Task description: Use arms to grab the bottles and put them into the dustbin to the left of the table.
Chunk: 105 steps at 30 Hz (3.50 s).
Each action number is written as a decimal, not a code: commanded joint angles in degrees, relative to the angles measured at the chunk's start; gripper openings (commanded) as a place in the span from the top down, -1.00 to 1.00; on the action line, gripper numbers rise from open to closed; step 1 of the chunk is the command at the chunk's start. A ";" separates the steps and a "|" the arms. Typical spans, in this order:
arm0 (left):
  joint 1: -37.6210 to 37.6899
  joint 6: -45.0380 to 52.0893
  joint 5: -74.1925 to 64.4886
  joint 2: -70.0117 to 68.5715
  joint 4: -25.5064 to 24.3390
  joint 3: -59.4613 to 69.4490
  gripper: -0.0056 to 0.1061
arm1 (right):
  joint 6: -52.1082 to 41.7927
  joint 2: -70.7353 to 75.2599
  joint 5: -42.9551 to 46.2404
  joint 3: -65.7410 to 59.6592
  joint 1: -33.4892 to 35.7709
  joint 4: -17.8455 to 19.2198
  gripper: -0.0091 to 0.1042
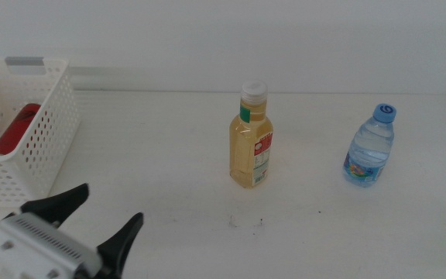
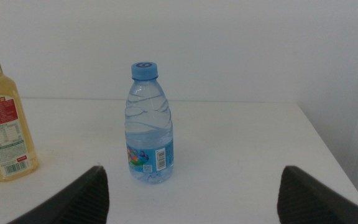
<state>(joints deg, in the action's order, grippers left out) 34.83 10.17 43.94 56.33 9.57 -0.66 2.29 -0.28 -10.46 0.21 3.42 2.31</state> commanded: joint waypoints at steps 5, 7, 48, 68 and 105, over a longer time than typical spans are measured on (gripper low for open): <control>0.36 -4.25 5.34 11.36 -4.36 -6.07 -0.78 | 0.89 0.28 0.13 -0.21 -0.53 0.36 -0.64; 0.36 -4.82 6.33 15.44 -5.02 -8.64 -0.78 | 0.91 0.28 0.13 -0.21 -0.53 0.36 -0.64; -0.01 -14.33 17.41 66.95 -13.19 -49.27 -0.78 | 0.91 0.28 0.13 -0.21 -0.53 0.36 -0.64; -0.01 -14.97 12.17 73.08 -13.38 -57.85 -0.43 | 0.91 0.28 0.13 -0.21 -0.53 0.36 -0.64; -13.01 5.33 -90.18 30.73 4.51 -70.81 0.93 | 0.91 0.28 0.13 -0.21 -0.53 0.36 -0.64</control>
<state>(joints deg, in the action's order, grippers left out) 24.44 10.76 -44.04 88.13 10.07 -68.69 3.37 -0.28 -10.46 0.21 3.42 2.31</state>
